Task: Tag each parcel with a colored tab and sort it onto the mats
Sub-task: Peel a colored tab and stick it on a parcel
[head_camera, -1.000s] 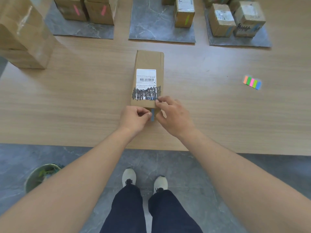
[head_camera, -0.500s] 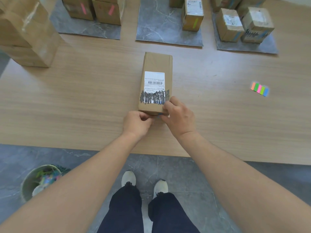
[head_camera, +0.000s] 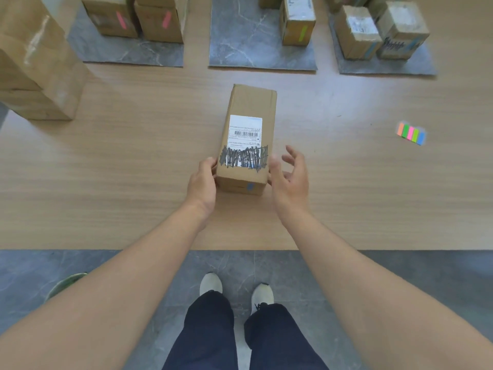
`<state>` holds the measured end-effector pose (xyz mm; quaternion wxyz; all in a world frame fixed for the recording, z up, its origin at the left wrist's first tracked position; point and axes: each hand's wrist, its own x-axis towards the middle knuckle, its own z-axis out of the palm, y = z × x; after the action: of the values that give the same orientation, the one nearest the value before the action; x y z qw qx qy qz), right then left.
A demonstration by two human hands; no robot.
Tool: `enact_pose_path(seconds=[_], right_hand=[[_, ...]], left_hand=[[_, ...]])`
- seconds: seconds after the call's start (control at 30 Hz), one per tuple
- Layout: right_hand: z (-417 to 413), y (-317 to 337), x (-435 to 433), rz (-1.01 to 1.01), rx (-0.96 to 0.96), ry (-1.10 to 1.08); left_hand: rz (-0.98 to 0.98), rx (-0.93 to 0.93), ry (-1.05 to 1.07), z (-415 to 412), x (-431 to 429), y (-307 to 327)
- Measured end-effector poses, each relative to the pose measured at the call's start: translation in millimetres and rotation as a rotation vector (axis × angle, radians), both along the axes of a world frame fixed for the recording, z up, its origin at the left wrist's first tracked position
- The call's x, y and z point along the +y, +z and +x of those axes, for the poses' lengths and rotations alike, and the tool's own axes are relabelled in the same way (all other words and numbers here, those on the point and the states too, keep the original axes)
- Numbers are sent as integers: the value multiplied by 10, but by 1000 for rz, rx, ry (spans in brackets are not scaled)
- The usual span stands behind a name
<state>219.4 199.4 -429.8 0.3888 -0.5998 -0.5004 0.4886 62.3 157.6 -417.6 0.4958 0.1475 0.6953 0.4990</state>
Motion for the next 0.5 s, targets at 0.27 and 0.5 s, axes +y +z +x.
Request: enact_pose_path(seconds=[0.27, 0.5], right_hand=[[-280, 502, 56, -146, -4, -58], [-337, 1367, 48, -17, 41, -101]], left_hand=[[-4, -14, -94, -130, 112, 549], [83, 91, -186, -291, 225, 1422]])
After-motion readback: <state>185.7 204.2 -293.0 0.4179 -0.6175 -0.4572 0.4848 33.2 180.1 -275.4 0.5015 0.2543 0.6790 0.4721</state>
